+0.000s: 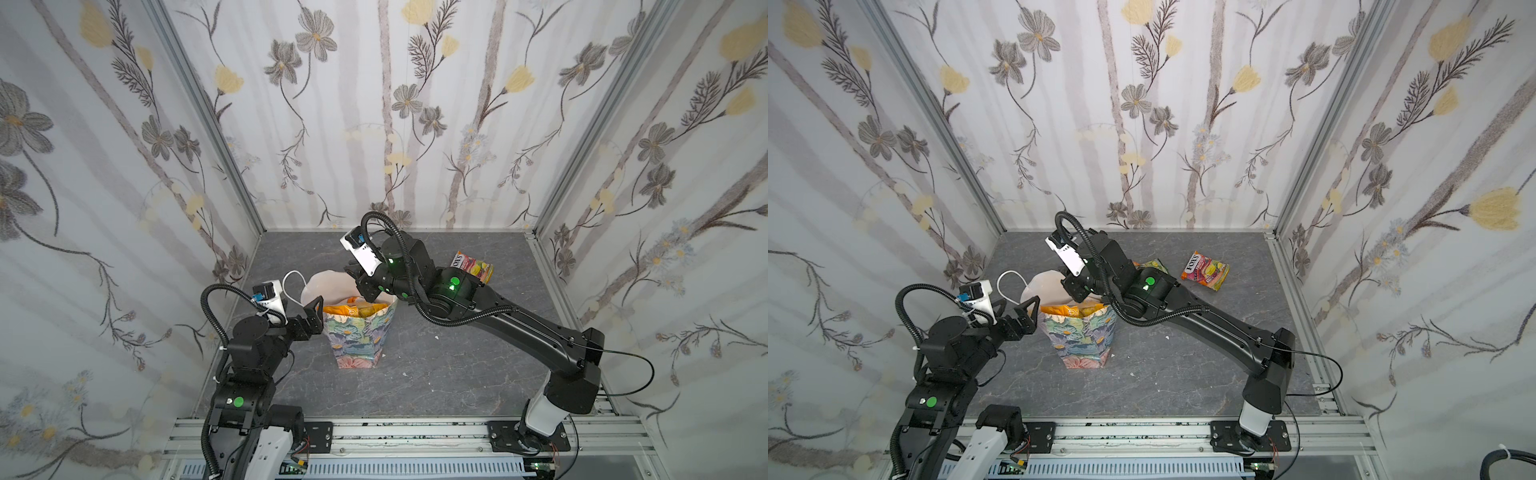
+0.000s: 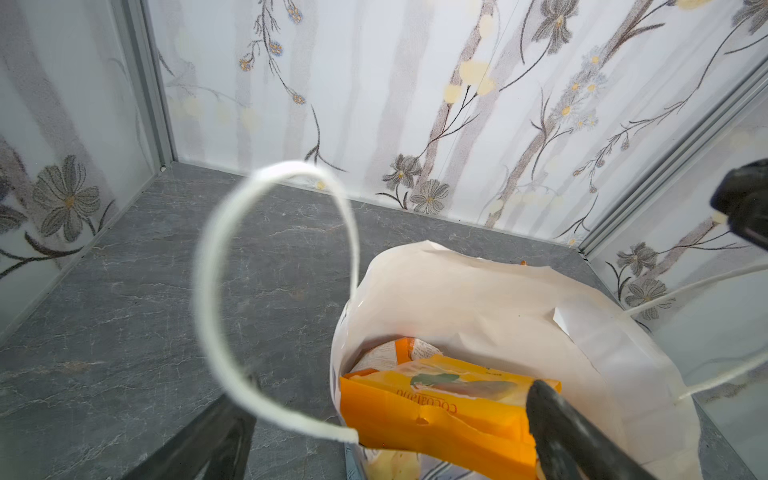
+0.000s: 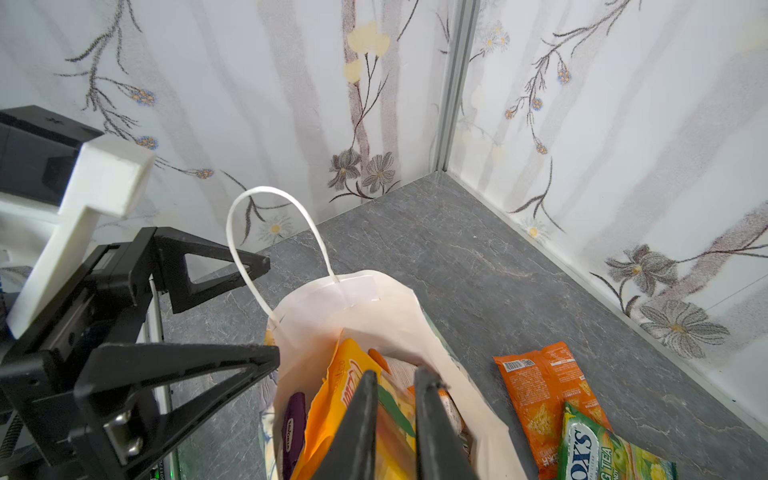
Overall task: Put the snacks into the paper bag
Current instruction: 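Move the right gripper back over the remaining packets on the table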
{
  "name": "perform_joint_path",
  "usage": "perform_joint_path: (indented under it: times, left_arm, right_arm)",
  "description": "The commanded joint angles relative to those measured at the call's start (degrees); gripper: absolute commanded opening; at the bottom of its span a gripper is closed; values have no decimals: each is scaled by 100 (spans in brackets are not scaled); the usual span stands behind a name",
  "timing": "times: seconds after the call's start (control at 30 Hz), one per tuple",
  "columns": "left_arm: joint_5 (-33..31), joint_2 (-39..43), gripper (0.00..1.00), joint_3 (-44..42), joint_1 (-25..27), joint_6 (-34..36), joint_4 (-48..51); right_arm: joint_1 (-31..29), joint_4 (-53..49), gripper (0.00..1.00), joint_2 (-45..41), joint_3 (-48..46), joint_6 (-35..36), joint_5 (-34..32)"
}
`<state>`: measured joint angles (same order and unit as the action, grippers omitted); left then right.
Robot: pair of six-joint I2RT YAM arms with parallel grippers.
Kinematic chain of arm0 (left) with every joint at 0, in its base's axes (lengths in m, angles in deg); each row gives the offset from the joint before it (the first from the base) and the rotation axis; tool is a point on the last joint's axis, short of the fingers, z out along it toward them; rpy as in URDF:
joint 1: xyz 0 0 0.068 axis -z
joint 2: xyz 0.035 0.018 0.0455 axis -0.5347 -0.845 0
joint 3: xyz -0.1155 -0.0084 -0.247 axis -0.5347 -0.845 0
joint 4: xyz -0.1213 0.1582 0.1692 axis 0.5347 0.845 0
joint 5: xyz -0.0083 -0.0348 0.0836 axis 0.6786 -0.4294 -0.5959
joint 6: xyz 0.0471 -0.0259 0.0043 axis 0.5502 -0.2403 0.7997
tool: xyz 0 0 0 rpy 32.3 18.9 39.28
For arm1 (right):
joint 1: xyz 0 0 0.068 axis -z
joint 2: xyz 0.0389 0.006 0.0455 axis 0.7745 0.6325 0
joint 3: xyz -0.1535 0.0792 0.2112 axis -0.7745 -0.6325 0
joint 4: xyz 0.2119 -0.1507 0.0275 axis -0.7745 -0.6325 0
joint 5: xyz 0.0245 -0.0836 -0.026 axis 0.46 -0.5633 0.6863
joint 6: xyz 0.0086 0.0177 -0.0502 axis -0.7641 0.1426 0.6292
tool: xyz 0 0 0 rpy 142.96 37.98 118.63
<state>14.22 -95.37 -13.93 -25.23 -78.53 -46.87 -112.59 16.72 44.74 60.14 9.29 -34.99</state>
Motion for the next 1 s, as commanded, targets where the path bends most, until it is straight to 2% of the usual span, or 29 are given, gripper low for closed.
perform_joint_path:
  times: [0.0, 0.17, 0.3, 0.67, 0.8, 0.9, 0.97]
  left_arm:
    - [-34, 9, 100, -17, -6, -42, -183]
    - [-29, 9, 100, -12, -2, -44, -184]
    - [-29, 10, 100, -11, -6, -42, -184]
    - [-372, 168, 100, 31, -11, -76, -92]
    - [-316, 371, 100, 83, -9, -59, -79]
    - [-541, 548, 100, 76, -19, -91, -63]
    - [-672, 598, 100, 77, -7, -111, -52]
  right_arm:
    - [-31, 97, 20, -168, 55, 68, -167]
    - [-67, -139, 34, -508, 35, -73, -343]
    - [-81, -227, 36, -875, -249, -147, -622]
    - [-60, 217, 50, -2000, -1686, -547, -1472]
    - [-62, 365, 55, -2595, -2492, -972, -1736]
    - [-51, 391, 56, -3155, -3238, -1459, -2009]
    - [-3, 337, 61, -3507, -3661, -1750, -2232]
